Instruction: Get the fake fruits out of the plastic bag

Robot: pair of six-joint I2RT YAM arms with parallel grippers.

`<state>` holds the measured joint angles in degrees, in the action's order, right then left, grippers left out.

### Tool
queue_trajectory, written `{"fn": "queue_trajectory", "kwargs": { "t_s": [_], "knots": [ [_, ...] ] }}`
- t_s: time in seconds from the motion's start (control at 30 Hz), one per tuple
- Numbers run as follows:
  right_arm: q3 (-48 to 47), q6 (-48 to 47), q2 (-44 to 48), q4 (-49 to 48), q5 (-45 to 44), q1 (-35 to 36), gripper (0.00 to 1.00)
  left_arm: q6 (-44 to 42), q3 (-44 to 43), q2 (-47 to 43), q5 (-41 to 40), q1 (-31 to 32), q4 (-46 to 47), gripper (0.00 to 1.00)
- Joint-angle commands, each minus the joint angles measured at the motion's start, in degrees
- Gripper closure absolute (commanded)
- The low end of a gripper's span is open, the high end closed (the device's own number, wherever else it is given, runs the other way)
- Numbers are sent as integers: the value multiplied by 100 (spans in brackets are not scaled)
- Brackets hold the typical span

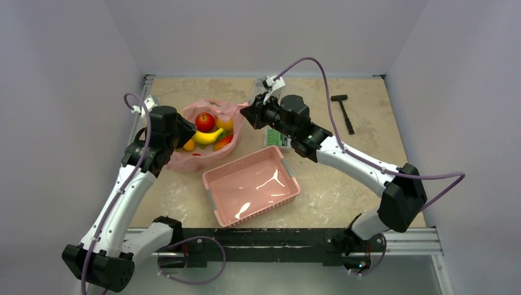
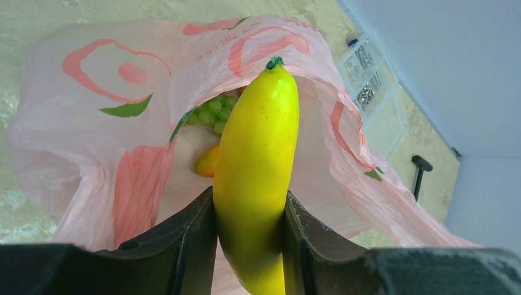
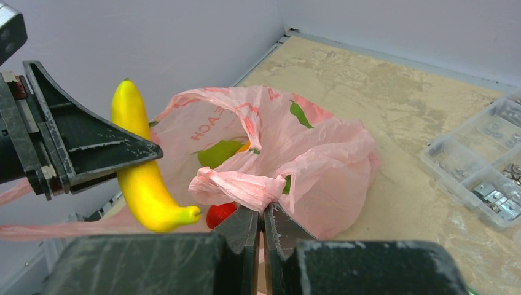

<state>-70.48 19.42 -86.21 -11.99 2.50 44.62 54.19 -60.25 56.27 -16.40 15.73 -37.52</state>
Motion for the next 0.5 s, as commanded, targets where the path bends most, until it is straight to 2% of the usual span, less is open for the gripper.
{"fn": "queue_trajectory", "kwargs": {
  "t_s": [0.0, 0.23, 0.3, 0.37, 0.4, 0.47],
  "knots": [
    [-23, -105, 199, -125, -66, -17, 100, 1186, -560, 118, -53, -146, -1041, 100],
    [-58, -113, 218, -63, -23, -15, 100, 1853, -1031, 329, 1340, -369, -1958, 100],
    [-31, -108, 250, -67, -30, -15, 100, 1850, -943, 270, 1957, -324, -1827, 100],
    [-18, -106, 276, -73, -54, -18, 100, 1883, -457, 53, 2392, -128, -1264, 100],
    [-3, -105, 301, -75, -64, -15, 100, 1810, -281, -59, 2420, 43, -960, 100],
    [4, -96, 321, -93, -61, -15, 100, 1590, -209, -157, 1839, 637, -960, 100]
  ]
}}
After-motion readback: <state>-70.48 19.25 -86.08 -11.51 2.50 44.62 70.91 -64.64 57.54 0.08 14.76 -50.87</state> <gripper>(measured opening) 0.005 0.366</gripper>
